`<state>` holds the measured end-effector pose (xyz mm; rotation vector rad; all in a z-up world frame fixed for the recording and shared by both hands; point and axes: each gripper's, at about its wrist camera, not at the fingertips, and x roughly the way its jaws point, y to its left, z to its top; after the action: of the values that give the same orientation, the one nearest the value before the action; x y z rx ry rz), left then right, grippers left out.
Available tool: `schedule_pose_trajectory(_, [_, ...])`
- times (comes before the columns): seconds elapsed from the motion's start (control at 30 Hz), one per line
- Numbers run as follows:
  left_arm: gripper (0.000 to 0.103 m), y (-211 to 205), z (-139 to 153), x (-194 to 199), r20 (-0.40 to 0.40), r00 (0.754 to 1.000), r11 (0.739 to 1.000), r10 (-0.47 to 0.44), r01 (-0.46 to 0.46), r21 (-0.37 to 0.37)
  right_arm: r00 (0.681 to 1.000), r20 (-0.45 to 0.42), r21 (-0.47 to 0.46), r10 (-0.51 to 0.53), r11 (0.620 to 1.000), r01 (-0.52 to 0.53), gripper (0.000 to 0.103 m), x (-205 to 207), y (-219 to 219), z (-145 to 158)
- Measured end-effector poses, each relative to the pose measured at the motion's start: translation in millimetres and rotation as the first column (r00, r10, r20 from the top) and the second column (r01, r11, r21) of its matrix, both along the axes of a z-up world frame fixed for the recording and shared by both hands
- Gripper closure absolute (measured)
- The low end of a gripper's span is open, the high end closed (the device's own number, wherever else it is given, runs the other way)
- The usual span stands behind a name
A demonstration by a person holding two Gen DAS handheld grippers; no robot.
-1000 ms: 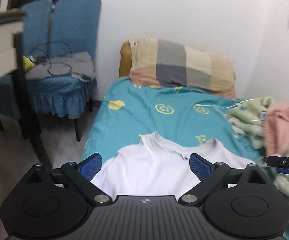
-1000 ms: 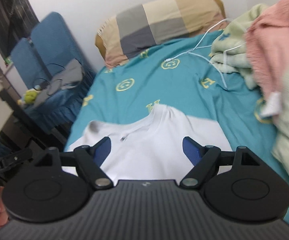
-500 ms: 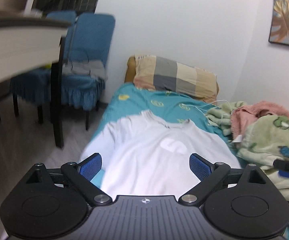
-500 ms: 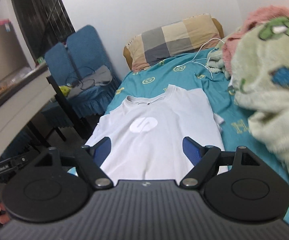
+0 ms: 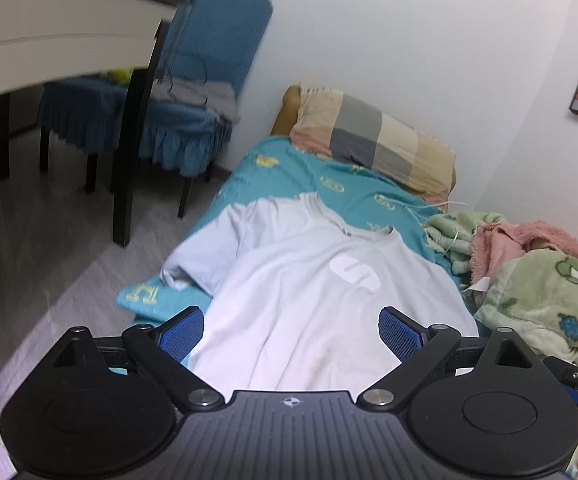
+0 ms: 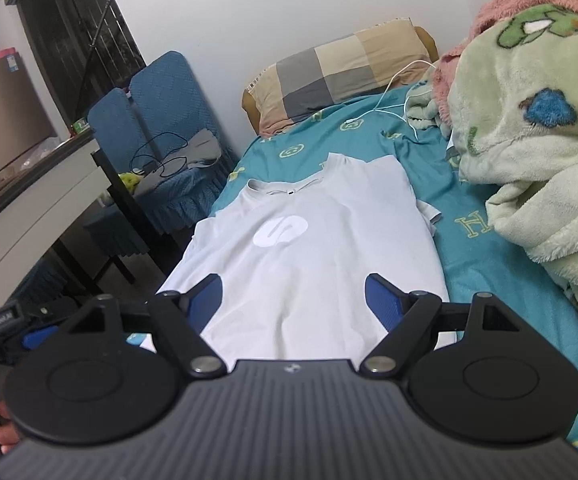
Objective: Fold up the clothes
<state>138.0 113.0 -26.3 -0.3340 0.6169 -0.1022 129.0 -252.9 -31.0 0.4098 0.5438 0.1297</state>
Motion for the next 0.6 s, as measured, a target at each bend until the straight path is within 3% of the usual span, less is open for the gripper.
schedule_pose_trajectory(0.27, [0.008,-1,-9,4,-0.036,0.999,1.000,0.014,-0.014,-0.009,1.000,-0.008,0.010,0.013,1.000,-0.013,0.023,3,5,-3])
schedule_pose_trajectory(0.6, [0.008,20,-25,15,-0.111,0.988,0.981,0.111,-0.126,-0.144,1.000,-0.024,0.015,0.005,1.000,-0.005,0.023,4,8,-6])
